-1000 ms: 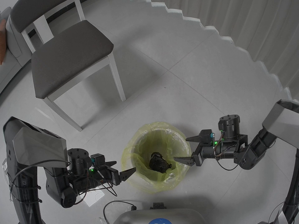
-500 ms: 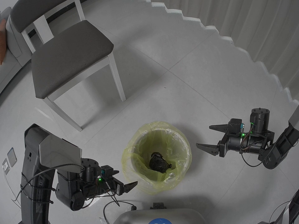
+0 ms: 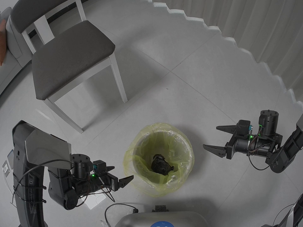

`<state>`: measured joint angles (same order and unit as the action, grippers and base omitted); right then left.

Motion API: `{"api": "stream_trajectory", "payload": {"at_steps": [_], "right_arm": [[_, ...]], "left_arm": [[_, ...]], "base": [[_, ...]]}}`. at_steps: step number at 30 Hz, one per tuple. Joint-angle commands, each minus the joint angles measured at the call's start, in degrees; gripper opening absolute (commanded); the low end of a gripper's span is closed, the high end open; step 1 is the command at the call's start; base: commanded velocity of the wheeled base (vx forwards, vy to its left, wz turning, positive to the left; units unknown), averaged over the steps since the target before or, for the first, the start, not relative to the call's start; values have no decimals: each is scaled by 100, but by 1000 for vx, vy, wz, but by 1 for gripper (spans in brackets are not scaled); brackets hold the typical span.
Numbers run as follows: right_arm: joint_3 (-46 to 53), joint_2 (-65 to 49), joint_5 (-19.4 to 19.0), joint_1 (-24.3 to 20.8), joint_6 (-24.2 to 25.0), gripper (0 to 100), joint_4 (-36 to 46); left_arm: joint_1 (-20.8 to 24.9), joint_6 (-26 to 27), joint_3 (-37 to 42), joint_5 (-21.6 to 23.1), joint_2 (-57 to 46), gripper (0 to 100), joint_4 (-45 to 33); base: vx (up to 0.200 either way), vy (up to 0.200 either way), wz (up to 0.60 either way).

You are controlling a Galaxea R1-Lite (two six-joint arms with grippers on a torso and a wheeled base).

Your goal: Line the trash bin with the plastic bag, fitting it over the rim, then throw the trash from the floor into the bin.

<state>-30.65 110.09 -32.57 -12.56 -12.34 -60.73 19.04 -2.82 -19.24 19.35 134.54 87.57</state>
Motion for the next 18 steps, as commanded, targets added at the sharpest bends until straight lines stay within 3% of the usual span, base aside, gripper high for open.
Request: {"api": "stream_trajectory", "payload": {"at_steps": [1, 12, 18], "right_arm": [[-3, 3, -3, 8, 3, 100, 0], [6, 74, -12, 43, -32, 100, -26], [59, 197, -12, 43, -32, 100, -237]], "left_arm": [[-58, -17, -63, 8, -226, 100, -3], [65, -26, -1038, -194, -15, 100, -882], [65, -17, -1319, -326, 222, 100, -996]], "base": [[0, 0, 0], [0, 0, 0], [0, 0, 0]]}}
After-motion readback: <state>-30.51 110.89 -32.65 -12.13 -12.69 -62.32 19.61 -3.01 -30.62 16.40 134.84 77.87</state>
